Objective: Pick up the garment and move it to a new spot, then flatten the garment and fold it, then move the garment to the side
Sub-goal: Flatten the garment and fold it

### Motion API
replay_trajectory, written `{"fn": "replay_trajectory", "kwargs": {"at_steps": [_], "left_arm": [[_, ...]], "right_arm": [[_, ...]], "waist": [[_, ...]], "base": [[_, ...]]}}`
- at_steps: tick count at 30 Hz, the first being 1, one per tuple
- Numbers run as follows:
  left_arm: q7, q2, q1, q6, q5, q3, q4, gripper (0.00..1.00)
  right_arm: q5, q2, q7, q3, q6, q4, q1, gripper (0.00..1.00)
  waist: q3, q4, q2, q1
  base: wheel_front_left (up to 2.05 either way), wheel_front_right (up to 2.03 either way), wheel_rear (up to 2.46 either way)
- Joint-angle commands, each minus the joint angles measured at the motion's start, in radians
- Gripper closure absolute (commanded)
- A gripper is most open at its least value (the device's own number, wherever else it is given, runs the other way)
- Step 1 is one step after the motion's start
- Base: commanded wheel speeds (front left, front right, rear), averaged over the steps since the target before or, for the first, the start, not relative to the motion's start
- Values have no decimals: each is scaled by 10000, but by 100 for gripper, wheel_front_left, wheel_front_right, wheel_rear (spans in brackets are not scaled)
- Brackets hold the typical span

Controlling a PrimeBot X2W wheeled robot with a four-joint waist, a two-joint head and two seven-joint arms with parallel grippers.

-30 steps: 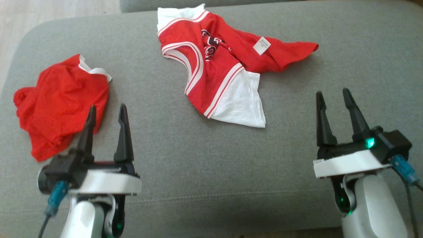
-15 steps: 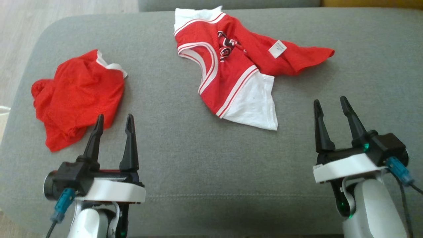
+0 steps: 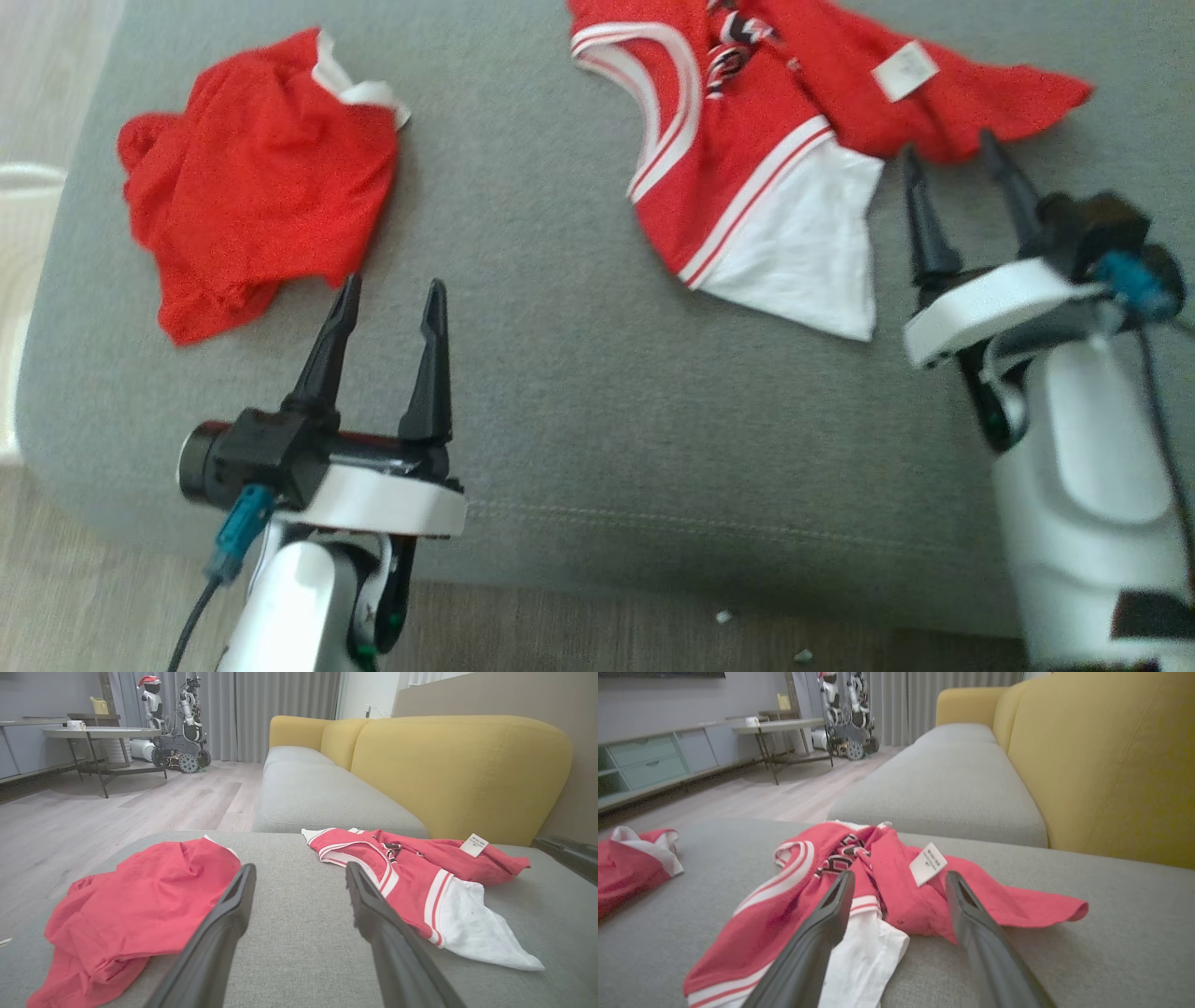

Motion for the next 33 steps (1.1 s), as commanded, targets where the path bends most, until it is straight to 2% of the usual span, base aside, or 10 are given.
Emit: {"fn": "replay_trajectory", "kwargs": {"at_steps": [1,8,21,22,23,28,33], "left_arm": [[-51,18,-424,114,-86,199,-304,0],[-51,17,-733,245,-298,-189,-252,0],[-51,17,-1202,375,-500,-439,-180,0],[-51,17,-1220,390,-507,-452,-175,0],[-51,17,-1232,406,-514,-459,-167,0],[-51,17,-1184,469,-530,-392,-61,0],[-51,17,-1030,459,-507,-178,6,0]], "right_arm": [[-107,-92,68,112,73,2,-504,0],[-73,-557,186,-49,73,1299,-1641,0],[38,-1164,121,605,73,3197,-3103,0],[57,-1190,110,644,73,3310,-3181,54],[87,-1202,92,679,73,3412,-3251,100],[146,-1196,-316,908,73,3664,-3422,100],[110,-1088,-821,1410,73,3457,-3259,100]], "waist": [[456,384,0,1],[1032,696,0,1],[1538,958,0,1],[1547,959,0,1],[1547,952,0,1],[1360,741,0,1],[821,179,0,1]], "base": [[0,0,0],[0,0,0],[0,0,0],[0,0,0],[0,0,0],[0,0,0],[0,0,0]]}}
